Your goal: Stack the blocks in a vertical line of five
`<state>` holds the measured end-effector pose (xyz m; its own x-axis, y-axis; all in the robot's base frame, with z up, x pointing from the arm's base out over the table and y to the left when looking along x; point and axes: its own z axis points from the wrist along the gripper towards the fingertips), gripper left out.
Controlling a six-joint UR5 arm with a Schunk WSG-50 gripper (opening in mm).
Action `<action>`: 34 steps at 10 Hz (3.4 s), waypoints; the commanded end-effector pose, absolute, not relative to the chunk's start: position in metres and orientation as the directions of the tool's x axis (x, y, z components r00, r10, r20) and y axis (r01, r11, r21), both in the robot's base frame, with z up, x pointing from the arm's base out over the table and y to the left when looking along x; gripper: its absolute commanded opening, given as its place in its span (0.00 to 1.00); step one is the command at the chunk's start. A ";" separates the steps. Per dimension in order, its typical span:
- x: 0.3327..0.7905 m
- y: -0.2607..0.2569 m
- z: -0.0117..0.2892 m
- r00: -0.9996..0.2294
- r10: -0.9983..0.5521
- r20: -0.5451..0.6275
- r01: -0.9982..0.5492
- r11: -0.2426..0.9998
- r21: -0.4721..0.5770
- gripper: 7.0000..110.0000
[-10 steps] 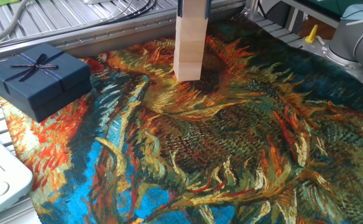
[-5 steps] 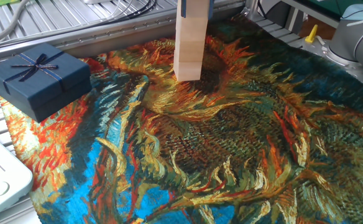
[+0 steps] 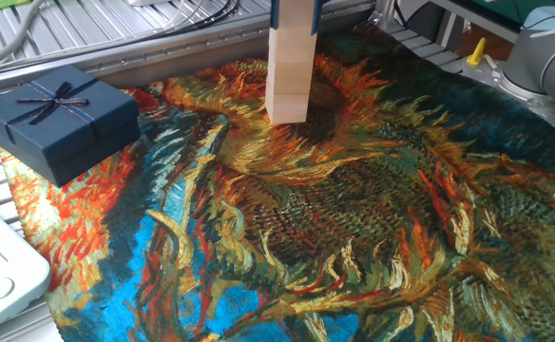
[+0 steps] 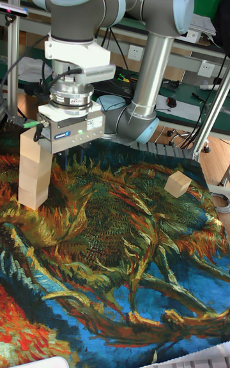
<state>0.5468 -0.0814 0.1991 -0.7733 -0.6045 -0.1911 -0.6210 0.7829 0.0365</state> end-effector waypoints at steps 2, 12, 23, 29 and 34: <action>0.572 -0.071 0.207 -0.854 -0.432 -0.291 -0.468 0.882 0.063 0.36; 0.579 -0.105 0.205 -0.855 -0.452 -0.255 -0.450 0.890 -0.068 0.36; 0.513 0.080 0.120 -0.703 -0.709 0.046 -0.706 0.705 0.074 0.36; 0.537 0.115 0.122 -0.785 -0.619 -0.036 -0.619 0.785 0.013 0.36; 0.578 0.131 0.127 -0.843 -0.495 -0.208 -0.505 0.863 -0.009 0.36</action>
<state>0.5632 0.1181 0.1230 -0.8097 -0.5724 -0.1292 -0.5734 0.8186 -0.0329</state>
